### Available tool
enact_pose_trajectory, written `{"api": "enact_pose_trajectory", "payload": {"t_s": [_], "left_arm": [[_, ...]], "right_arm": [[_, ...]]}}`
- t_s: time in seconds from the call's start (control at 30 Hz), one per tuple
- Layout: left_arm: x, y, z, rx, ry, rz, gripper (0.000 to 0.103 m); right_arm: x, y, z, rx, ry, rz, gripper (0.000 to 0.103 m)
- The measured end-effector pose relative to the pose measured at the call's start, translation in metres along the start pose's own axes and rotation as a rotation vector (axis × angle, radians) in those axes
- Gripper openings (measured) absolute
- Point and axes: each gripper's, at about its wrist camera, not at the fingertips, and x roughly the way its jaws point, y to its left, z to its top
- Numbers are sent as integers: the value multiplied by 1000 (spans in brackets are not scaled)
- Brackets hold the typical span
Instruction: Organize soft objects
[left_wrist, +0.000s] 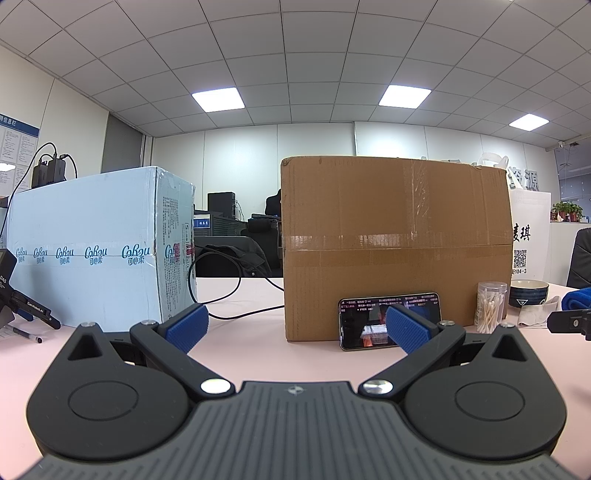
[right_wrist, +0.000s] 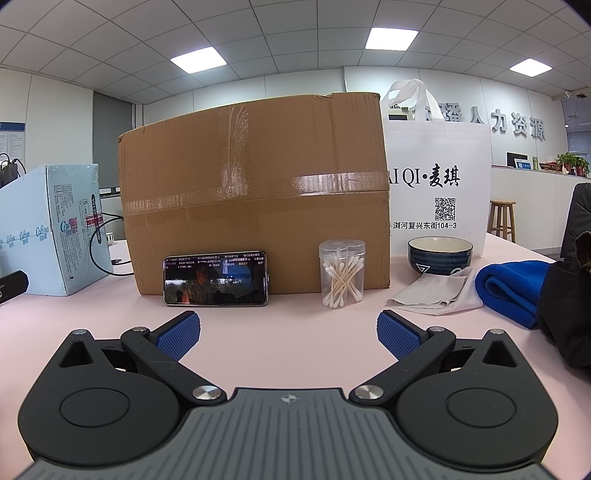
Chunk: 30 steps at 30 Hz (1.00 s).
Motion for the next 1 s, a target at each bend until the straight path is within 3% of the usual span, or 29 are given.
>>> {"api": "enact_pose_trajectory", "payload": {"t_s": [1.0], "left_arm": [[0,-2,1,6,6,-12,103]], "right_arm": [[1,0,0,0,12,0,103]]}}
